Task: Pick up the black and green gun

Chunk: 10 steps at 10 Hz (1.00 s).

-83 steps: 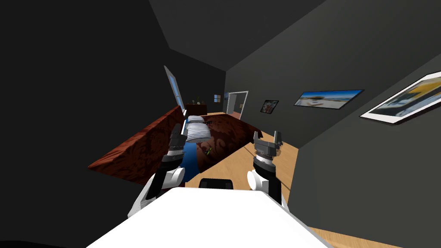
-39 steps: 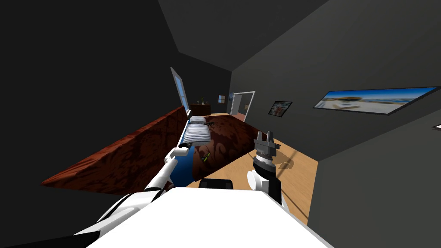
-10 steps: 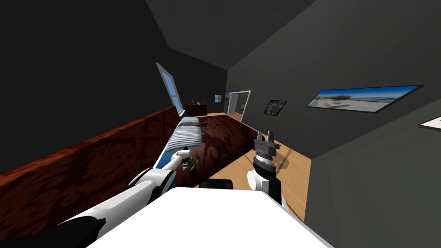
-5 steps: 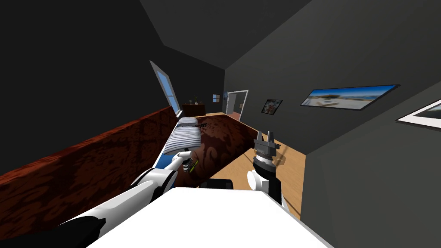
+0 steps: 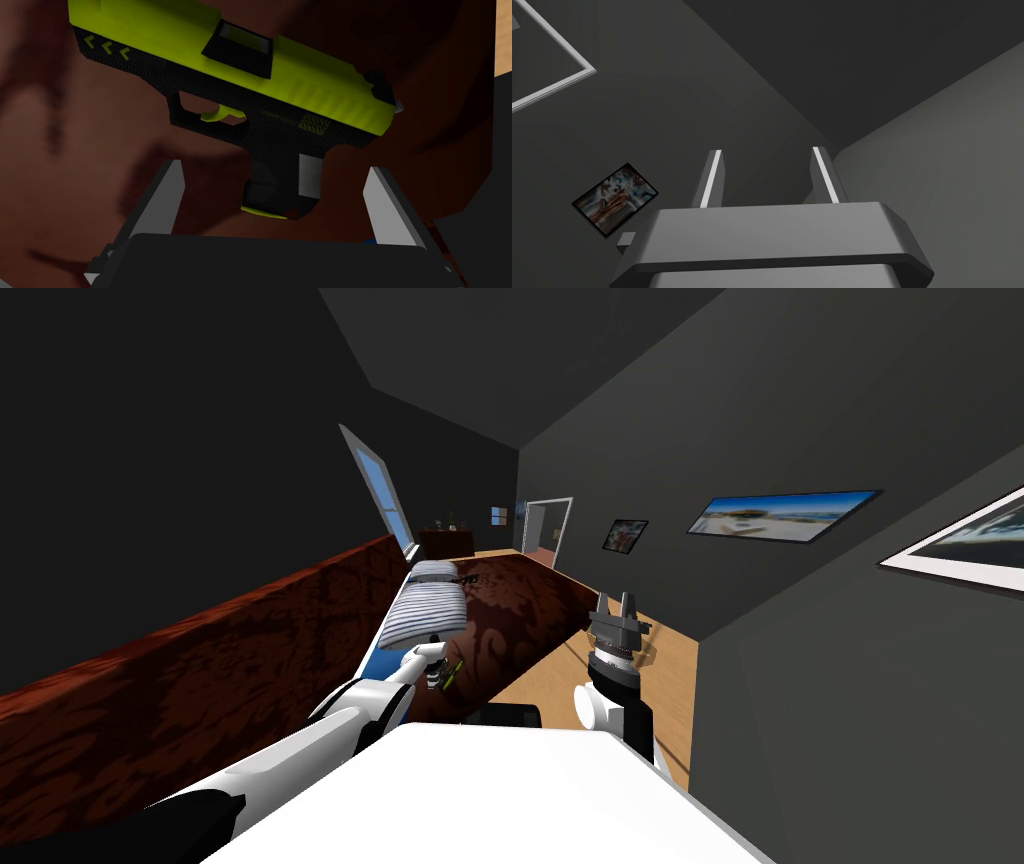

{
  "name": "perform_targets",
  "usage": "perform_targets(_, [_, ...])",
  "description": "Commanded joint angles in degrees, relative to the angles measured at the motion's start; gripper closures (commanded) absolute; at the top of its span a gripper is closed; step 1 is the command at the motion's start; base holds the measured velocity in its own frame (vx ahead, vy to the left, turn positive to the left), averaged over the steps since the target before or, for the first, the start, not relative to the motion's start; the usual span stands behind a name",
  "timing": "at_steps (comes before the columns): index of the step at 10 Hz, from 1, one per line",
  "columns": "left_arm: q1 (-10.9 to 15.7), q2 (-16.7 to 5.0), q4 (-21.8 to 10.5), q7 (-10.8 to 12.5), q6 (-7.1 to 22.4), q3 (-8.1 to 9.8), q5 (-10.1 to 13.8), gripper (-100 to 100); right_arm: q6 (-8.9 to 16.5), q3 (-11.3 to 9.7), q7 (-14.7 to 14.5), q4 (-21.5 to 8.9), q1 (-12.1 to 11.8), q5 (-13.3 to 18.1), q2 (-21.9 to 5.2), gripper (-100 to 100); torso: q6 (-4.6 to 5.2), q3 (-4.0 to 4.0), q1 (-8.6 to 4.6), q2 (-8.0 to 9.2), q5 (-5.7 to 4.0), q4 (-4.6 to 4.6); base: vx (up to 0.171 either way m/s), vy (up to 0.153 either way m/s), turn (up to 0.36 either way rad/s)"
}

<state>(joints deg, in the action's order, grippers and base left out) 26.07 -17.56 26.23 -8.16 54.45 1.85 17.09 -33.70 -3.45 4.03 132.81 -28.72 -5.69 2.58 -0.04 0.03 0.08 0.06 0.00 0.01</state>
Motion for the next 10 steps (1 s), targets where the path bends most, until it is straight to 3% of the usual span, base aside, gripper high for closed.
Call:
perform_targets(1, [0.0, 0.0, 0.0, 0.0, 0.0, 0.0, 0.0, 100, 0.0, 0.0, 0.0, 0.0, 0.0, 0.0, 0.0, 0, 0.0, 0.0, 0.0, 0.0, 0.0, 0.0, 0.0, 0.0, 0.0])
perform_targets(5, [-0.1, 0.0, 0.0, 0.0, 0.1, -0.01, 0.0, 100, 0.0, 0.0, 0.0, 0.0, 0.0, 0.0, 0.0, 0, 0.04, -0.09, 0.05, -0.16, 0.04, -0.02, -0.001, 0.0, 0.002])
perform_targets(6, [-0.1, 0.0, 0.0, 0.0, 0.1, -0.01, 0.0, 0, 0.0, 0.0, 0.0, 0.0, 0.0, 0.0, 0.0, 0, 0.05, -0.09, 0.05, -0.17, 0.04, -0.02, 0.0, 0.0, 0.0])
perform_targets(7, [0.0, -1.0, 1.8, -1.7, 1.9, -0.1, 0.7, 100, 0.0, 0.0, 0.0, 0.0, 0.0, 0.0, 0.0, 0, 0.05, -0.09, 0.05, -0.17, 0.04, -0.02, 0.023, -0.068, 0.192])
perform_targets(10, [-0.2, -2.7, 5.3, -4.3, 5.4, -0.28, 1.9, 100, 0.0, 0.0, 0.0, 0.0, 0.0, 0.0, 0.0, 0, 0.06, -0.14, -0.39, -0.27, -0.06, -0.02, 0.025, -0.106, 0.153])
